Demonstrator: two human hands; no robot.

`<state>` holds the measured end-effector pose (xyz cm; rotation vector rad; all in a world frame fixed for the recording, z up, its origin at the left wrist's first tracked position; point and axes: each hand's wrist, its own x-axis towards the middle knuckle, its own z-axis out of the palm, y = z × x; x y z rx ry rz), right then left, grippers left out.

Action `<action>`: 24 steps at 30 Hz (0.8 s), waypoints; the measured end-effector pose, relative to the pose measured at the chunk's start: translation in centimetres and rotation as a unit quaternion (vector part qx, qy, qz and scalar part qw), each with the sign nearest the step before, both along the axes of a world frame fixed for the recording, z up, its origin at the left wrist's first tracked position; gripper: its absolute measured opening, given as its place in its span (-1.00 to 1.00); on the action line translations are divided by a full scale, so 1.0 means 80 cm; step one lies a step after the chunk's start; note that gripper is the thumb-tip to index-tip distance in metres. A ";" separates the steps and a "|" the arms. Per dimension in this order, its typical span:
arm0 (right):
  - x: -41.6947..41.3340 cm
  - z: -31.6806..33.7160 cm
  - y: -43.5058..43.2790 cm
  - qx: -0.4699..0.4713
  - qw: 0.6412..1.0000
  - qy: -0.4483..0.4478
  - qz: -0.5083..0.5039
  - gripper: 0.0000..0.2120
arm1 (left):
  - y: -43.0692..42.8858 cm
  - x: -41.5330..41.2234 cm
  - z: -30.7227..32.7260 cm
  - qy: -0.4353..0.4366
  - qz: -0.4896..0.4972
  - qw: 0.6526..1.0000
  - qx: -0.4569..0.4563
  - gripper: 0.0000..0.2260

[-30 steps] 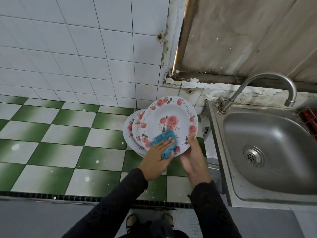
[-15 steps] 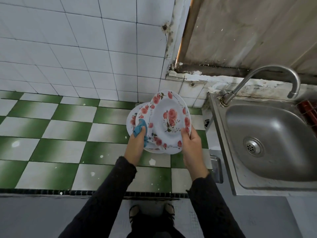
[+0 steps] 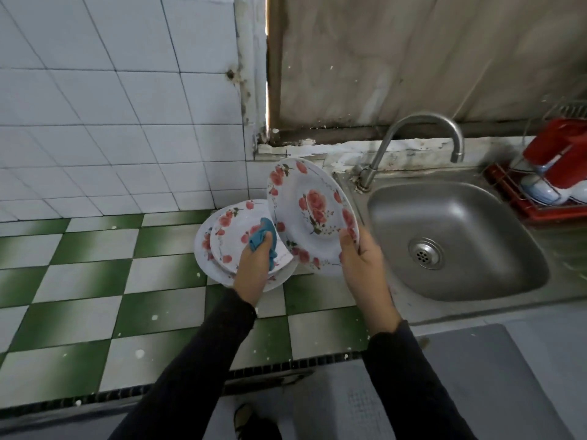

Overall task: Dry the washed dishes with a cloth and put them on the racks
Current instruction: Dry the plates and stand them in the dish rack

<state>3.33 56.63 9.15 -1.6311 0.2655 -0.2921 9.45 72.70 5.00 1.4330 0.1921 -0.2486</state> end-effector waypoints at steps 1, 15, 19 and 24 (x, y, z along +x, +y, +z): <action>-0.006 0.006 -0.015 -0.005 1.000 -0.008 -0.002 -0.73 | -0.015 -0.003 0.009 -0.009 -0.008 1.000 -0.001 -0.79; -0.165 0.092 -0.285 -0.124 0.985 -0.107 -0.062 -0.69 | -0.295 -0.113 0.095 -0.062 -0.081 0.992 -0.077 -0.80; -0.210 0.107 -0.378 -0.155 0.972 -0.125 -0.128 -0.69 | -0.391 -0.147 0.113 -0.104 -0.125 0.985 -0.059 -0.57; -0.236 0.141 -0.470 -0.174 0.954 -0.163 -0.181 -0.66 | -0.497 -0.169 0.158 -0.129 -0.173 0.973 -0.082 -0.73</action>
